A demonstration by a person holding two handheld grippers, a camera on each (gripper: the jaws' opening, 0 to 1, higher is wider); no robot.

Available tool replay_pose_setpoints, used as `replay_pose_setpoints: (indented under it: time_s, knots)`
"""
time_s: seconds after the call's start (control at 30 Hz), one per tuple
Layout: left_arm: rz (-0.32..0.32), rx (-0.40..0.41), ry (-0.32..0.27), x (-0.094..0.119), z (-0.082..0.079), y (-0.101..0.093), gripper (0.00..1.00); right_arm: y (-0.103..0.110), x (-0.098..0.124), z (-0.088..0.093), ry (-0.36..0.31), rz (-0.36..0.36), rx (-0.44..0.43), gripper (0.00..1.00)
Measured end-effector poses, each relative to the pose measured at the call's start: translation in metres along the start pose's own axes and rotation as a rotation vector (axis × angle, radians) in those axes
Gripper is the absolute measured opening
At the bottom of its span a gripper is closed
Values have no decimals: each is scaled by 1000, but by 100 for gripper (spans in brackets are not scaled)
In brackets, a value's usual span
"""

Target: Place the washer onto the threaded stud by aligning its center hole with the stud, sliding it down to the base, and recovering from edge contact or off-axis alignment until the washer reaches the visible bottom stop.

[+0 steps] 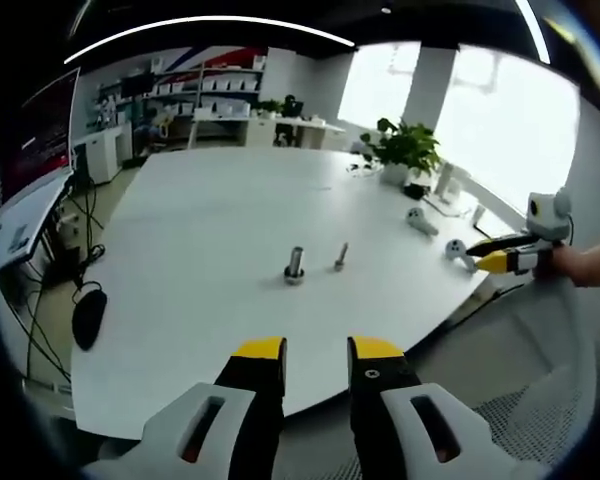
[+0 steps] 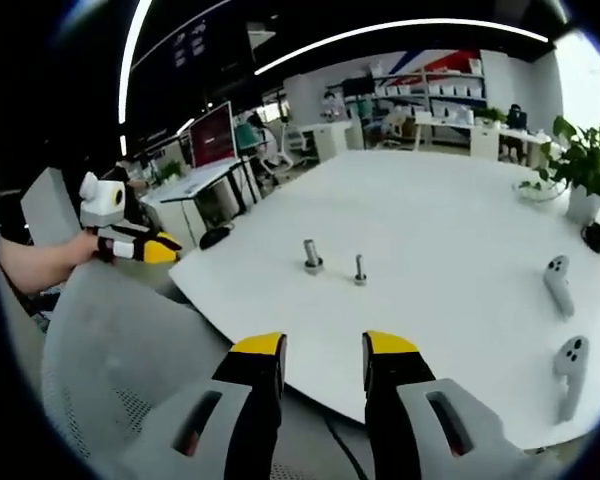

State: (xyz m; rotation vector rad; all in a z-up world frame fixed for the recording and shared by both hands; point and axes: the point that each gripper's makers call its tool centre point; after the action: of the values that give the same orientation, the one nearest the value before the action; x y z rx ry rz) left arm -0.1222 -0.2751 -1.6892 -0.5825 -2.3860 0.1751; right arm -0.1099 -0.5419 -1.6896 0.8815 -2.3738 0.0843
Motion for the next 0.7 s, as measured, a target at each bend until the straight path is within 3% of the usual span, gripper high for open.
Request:
replay_pose_setpoints:
  time_s: [0.17,0.7]
  knots:
    - [14,-14,19,-2,3,-4,22,2,-2,3,18,-13,10,32]
    - [-11,6,47,-3,7,1,22,4,-1,-2,-14,-35,-24,32]
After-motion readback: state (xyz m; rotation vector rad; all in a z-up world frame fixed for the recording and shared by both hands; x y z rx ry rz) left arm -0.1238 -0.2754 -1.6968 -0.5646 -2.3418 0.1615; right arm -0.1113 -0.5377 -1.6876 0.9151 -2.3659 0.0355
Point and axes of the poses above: the point that each gripper's makers call its tool centre point, and the gripper's own axes: x roughly backward along the fingers, y roughly to its left, z roughly out of its underside, and after that the axes turned 4 degrees about x, right-handed
